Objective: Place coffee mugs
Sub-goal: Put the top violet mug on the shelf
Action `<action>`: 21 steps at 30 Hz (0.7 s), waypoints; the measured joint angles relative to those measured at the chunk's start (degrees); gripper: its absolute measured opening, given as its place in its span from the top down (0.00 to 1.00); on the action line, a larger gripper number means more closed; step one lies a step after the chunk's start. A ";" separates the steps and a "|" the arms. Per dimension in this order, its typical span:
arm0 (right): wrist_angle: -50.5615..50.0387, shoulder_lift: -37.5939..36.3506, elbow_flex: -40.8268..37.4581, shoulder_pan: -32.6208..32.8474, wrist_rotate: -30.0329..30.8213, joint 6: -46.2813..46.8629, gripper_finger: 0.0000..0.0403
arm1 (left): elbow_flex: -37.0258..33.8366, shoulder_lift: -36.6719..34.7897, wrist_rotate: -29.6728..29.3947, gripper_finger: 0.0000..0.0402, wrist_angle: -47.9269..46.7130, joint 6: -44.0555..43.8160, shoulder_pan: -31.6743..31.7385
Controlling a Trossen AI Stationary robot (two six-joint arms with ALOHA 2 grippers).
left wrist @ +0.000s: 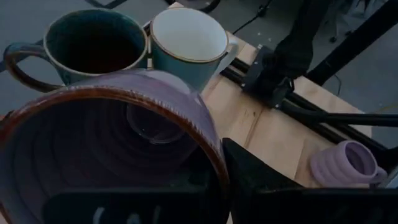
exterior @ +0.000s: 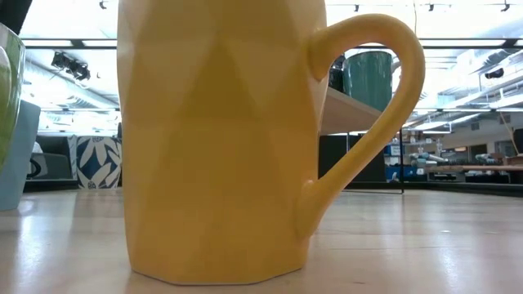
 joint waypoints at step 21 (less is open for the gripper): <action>0.04 0.02 0.00 0.00 -1.02 0.40 0.39 | 0.09 7.22 6.17 0.93 -8.28 3.23 3.00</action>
